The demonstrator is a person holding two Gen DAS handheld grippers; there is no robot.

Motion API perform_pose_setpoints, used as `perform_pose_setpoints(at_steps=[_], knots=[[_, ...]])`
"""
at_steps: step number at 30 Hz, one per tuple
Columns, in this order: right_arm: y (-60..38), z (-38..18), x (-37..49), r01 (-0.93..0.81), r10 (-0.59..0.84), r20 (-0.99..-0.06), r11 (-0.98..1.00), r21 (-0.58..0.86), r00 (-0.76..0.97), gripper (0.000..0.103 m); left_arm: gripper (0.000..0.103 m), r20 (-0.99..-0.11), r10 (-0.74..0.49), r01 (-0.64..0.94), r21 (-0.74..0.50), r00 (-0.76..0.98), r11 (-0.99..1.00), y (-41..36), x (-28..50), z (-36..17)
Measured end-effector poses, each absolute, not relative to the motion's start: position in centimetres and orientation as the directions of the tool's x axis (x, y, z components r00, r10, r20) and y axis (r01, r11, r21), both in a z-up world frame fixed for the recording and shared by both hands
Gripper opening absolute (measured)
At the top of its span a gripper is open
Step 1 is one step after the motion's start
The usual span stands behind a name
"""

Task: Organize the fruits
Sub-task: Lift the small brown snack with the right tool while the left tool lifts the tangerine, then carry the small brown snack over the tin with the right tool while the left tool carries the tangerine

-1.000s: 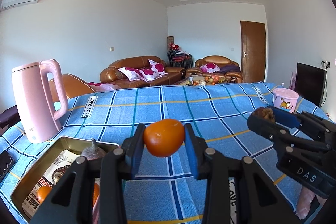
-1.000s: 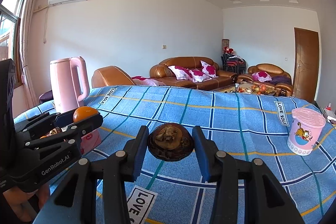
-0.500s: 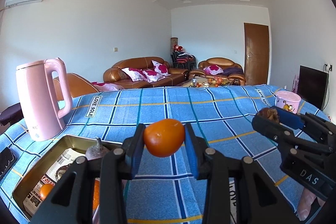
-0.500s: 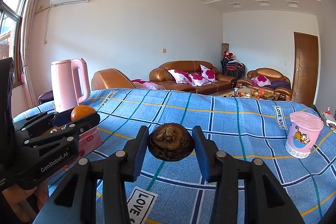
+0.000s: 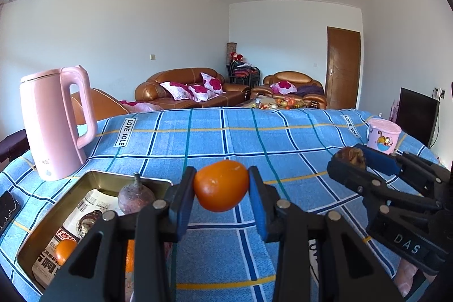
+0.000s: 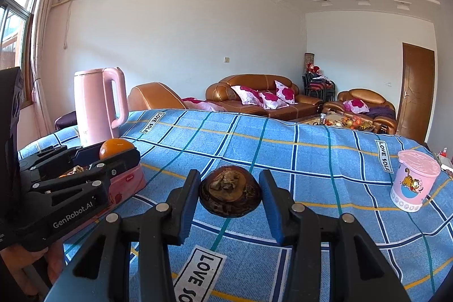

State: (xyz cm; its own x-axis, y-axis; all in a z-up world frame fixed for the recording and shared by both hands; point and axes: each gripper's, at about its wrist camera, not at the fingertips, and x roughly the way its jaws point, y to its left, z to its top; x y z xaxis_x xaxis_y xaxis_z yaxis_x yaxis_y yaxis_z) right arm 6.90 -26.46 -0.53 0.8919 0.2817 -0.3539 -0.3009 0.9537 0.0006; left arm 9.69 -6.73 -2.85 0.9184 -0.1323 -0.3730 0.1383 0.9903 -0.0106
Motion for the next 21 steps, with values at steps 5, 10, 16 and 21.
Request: perform_pose_setpoints(at_steps=[5, 10, 16, 21], knots=[[-26.0, 0.0, 7.2, -0.323, 0.321, -0.364, 0.945, 0.057, 0.875, 0.045, 0.038, -0.385, -0.130, 0.134, -0.016, 0.914, 0.991, -5.9, 9.0, -2.9], [-25.0, 0.6, 7.5, -0.355, 0.364, -0.368, 0.930, 0.095, 0.855, 0.045, 0.038, -0.392, -0.114, 0.116, -0.019, 0.913, 0.993, -4.6, 8.2, -2.8], [-22.5, 0.9, 7.1, -0.405, 0.411, -0.369, 0.909, 0.097, 0.834, 0.045, 0.038, -0.389, -0.079, 0.078, -0.018, 0.918, 0.997, -2.7, 7.4, -2.4], [-20.6, 1.3, 6.6, -0.449, 0.450, -0.362, 0.889, 0.092, 0.816, 0.045, 0.038, -0.386, -0.042, 0.043, -0.006, 0.922, 0.999, -1.1, 6.8, -2.2]])
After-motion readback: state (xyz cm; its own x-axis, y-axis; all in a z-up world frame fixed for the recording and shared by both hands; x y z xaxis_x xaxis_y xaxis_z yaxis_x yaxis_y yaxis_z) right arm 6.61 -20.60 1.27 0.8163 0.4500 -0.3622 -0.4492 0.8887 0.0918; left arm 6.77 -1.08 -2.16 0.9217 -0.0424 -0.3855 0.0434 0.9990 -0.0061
